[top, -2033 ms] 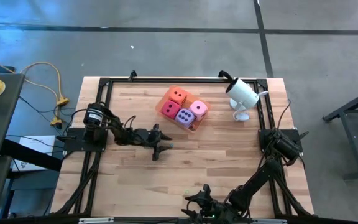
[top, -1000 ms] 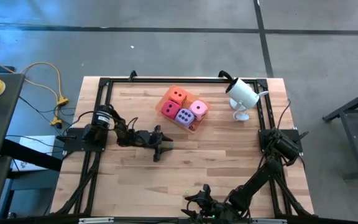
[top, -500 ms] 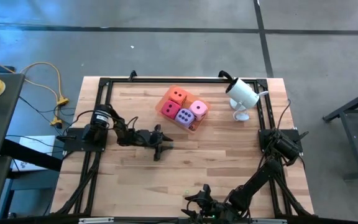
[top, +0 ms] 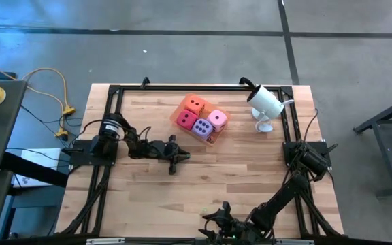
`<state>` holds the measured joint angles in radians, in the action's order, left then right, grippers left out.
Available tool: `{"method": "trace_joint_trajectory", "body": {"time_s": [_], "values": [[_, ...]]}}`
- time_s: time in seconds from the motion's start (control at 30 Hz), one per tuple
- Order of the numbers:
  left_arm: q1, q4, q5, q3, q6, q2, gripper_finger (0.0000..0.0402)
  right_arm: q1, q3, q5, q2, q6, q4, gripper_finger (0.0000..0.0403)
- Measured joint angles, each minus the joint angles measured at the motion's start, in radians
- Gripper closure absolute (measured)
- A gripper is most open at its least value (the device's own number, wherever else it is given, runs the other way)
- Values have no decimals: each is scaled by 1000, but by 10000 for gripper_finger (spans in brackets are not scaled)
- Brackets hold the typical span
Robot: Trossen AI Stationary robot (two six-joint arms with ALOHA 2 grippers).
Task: Pick & Place Dice
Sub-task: Put the small blue die into the orange bin
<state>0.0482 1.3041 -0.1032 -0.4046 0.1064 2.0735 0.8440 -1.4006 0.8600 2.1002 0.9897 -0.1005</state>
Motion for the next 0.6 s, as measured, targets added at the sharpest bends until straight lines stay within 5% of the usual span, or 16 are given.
{"method": "trace_joint_trajectory", "body": {"time_s": [0.37, 0.6], "values": [[31, -67, 51, -13, -29, -173, 352, 0, 0, 0, 0, 0, 4, 176], [-28, -478, 72, -169, -52, -318, 353, -2, 0, 3, 0, 0, -1, 176]]}}
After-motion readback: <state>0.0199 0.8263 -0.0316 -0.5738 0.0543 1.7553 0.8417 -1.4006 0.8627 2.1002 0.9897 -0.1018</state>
